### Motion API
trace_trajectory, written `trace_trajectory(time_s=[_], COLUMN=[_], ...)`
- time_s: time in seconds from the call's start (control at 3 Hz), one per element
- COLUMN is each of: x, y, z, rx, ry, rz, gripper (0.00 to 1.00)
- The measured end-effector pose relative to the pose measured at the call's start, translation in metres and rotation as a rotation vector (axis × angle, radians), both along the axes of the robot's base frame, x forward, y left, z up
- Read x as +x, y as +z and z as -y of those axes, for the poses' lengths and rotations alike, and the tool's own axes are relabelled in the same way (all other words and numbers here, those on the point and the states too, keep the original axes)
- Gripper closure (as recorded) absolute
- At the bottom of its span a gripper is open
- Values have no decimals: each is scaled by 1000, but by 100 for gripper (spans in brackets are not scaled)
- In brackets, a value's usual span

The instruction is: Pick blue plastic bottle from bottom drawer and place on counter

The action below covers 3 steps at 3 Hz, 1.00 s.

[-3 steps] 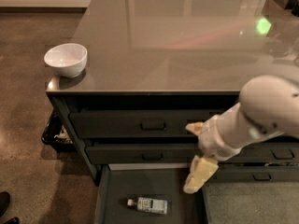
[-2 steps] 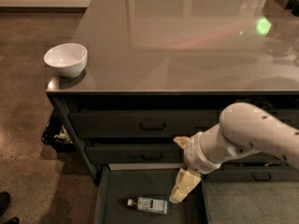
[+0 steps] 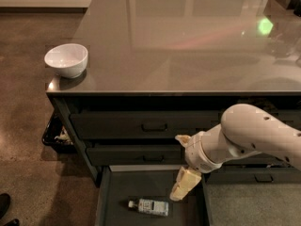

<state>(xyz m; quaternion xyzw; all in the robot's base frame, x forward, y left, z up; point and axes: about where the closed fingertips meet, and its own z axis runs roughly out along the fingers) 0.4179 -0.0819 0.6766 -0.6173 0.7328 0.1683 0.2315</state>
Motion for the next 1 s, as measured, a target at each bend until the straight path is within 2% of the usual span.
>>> trace_trajectory(time_s=[0.33, 0.67, 1.0], x=[-8, -19, -18], y=[-48, -118, -167], z=[-24, -59, -72], rx=[-1, 24, 53], ry=[41, 99, 77], rz=[-41, -90, -115], gripper=[0, 0, 0])
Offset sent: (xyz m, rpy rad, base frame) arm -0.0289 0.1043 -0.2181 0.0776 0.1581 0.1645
